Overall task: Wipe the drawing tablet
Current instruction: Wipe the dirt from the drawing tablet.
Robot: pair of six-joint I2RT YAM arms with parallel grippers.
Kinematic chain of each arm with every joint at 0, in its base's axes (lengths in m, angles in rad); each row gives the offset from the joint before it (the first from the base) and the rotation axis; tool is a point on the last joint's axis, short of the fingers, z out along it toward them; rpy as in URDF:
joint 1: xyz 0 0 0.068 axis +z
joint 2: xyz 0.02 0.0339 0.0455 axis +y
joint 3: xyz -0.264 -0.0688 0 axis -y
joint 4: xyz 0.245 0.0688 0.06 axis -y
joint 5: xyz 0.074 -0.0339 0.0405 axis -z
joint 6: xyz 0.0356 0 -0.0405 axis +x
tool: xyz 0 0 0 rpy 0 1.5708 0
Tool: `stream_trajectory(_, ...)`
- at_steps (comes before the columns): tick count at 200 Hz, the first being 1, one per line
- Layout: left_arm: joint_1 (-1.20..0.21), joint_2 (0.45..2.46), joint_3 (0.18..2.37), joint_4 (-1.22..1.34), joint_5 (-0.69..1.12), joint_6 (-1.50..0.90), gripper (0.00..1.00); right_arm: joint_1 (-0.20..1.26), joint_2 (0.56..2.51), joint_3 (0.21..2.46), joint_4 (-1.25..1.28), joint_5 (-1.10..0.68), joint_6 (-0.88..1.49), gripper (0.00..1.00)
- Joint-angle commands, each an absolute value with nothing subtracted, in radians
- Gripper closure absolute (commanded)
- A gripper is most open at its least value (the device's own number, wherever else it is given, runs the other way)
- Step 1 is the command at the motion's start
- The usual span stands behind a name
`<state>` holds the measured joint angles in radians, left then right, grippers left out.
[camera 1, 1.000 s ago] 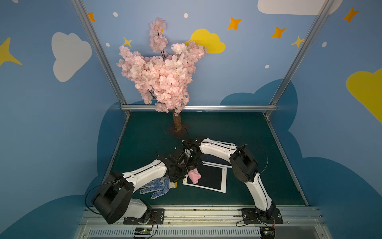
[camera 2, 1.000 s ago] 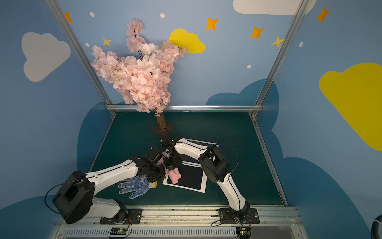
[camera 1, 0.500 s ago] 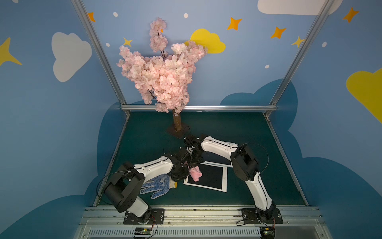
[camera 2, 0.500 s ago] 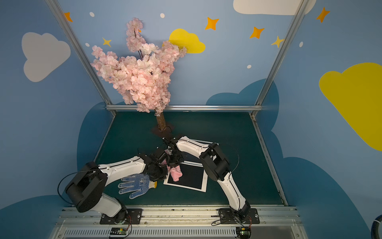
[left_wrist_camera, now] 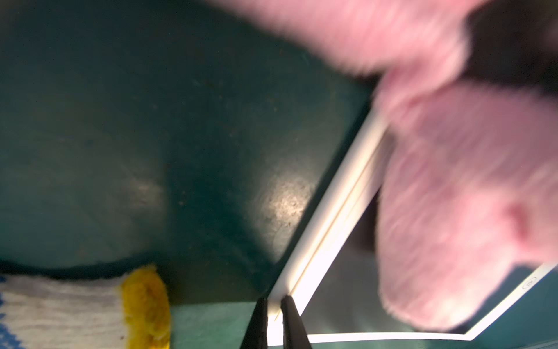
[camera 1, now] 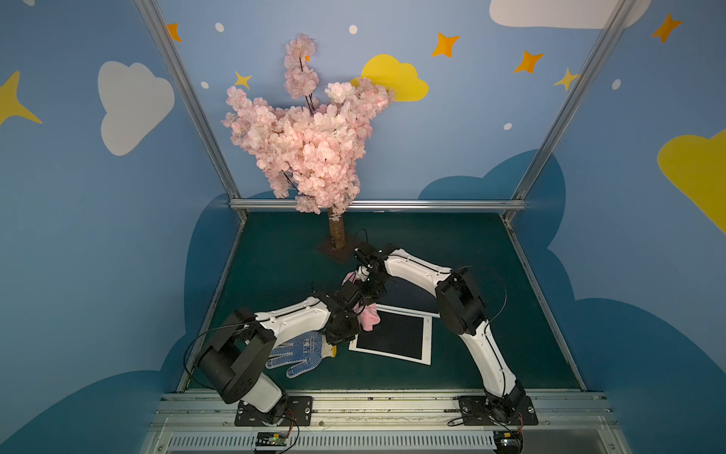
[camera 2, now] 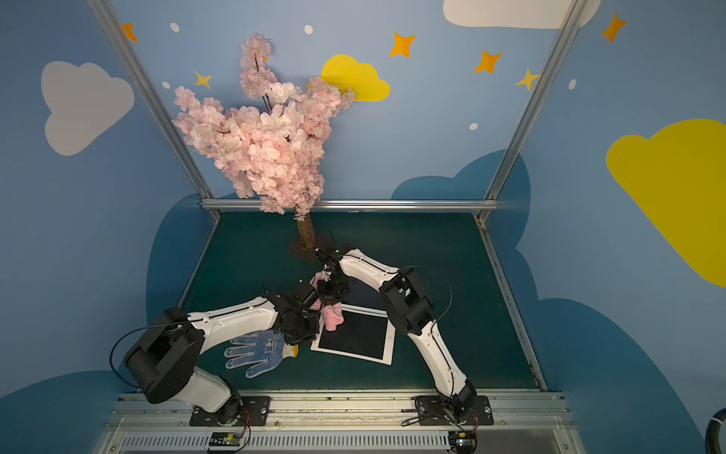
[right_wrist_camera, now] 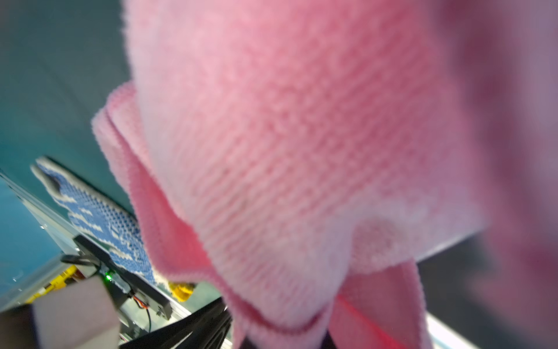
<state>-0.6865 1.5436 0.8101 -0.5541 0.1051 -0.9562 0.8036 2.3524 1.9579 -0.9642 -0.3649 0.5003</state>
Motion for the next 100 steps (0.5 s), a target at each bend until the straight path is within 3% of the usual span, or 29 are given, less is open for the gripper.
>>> stream_trajectory(1, -0.7, 1.589, 0.791, -0.58, 0.109, -0.955, 0.87, 0.829, 2.358, 1.932, -0.985, -0.337, 0.483, 1.0)
stream_trajectory(52, -0.701, 1.6, 0.794, -0.575, 0.11, -0.958, 0.87, 0.955, 2.211, 1.713, -0.87, -0.389, 0.545, 1.0)
stream_trajectory(100, -0.711, 1.605, 0.797, -0.572, 0.104, -0.966, 0.88, 0.806, 2.237, 1.748, -0.893, -0.339, 0.526, 1.0)
